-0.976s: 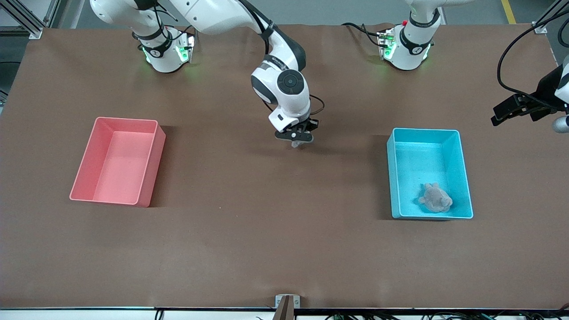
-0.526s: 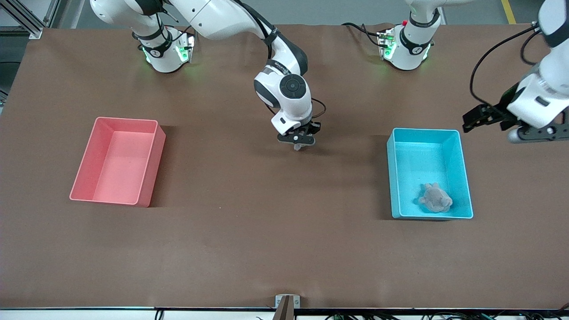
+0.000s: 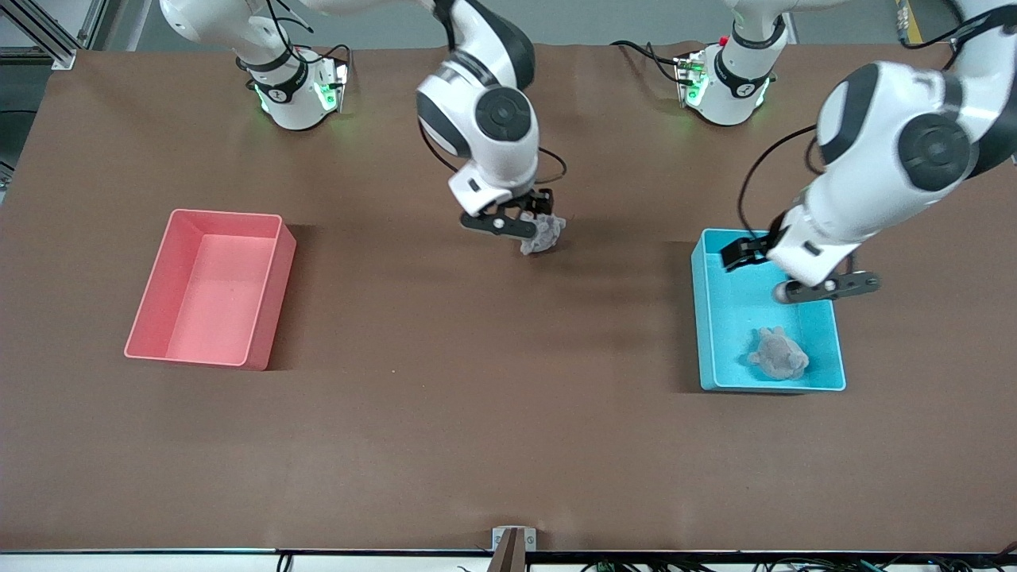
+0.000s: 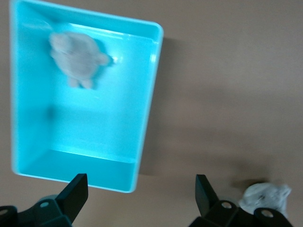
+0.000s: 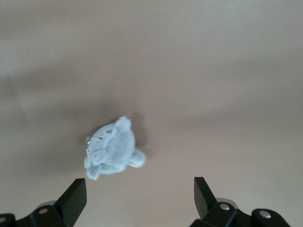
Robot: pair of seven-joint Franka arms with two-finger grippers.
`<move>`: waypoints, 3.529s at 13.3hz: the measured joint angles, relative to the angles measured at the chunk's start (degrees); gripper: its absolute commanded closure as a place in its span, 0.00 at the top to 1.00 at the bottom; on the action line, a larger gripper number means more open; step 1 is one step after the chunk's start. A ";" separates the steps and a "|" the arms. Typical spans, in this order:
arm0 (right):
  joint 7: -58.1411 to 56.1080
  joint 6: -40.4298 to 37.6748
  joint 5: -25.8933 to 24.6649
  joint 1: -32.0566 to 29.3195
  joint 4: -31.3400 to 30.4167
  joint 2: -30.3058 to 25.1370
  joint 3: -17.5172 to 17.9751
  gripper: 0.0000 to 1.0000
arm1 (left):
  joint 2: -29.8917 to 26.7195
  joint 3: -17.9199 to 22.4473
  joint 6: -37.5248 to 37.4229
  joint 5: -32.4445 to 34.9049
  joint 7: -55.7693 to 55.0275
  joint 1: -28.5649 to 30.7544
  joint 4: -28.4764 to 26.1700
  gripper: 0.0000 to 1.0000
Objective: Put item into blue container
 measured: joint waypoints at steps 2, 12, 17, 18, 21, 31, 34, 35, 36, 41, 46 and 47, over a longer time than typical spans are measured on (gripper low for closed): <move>-1.42 -3.13 -0.08 -1.48 -2.35 -5.47 -0.01 1.00 | 3.26 -2.55 2.24 -0.01 -3.43 -0.35 -0.17 1.00; -40.09 -9.50 -0.57 -28.62 -23.32 -31.81 -0.73 1.00 | 18.24 -4.51 21.10 -0.09 -35.72 -20.61 -2.31 1.00; -57.06 -9.10 -0.62 -43.42 -24.07 -31.89 -0.85 1.00 | 20.73 -4.52 22.13 -0.09 -44.43 -27.56 -2.53 0.91; -58.63 -8.72 -0.63 -45.13 -24.01 -31.88 -0.84 1.00 | 20.75 -4.52 22.08 -0.09 -44.50 -28.26 -3.00 0.90; -59.77 -8.04 -1.93 -46.80 -21.78 -31.83 -0.74 1.00 | 20.83 -4.44 21.97 1.13 -44.46 -28.76 -6.40 0.79; -59.70 -9.77 -3.36 -48.90 -1.80 -28.28 -0.60 1.00 | 21.36 -4.10 22.06 3.35 -44.25 -28.21 -7.71 0.00; -59.70 -11.01 -3.36 -49.09 -1.43 -27.32 -0.48 1.00 | 21.36 -3.87 22.06 3.39 -44.17 -27.61 -7.18 0.00; -59.70 -11.34 -3.36 -49.09 -1.40 -26.71 -0.37 1.00 | 21.34 -3.80 22.05 3.44 -44.17 -27.18 -6.65 0.00; -59.70 -11.37 -3.36 -49.09 -1.31 -26.09 -0.24 1.00 | 21.33 -3.77 21.99 3.49 -44.17 -26.71 -5.98 0.00; -59.70 -11.44 -3.36 -49.09 -0.77 -24.88 -0.11 1.00 | 19.06 -3.69 15.02 3.66 -43.16 -23.43 -1.46 0.00; -59.70 -11.51 -3.37 -49.09 -0.39 -24.88 -0.11 1.00 | 9.53 -3.53 7.53 3.77 -30.73 -13.30 -0.73 0.00; -59.70 -11.52 -3.38 -49.10 -0.14 -24.88 -0.11 1.00 | 7.61 -3.48 6.76 3.78 -26.91 -10.46 -0.73 0.00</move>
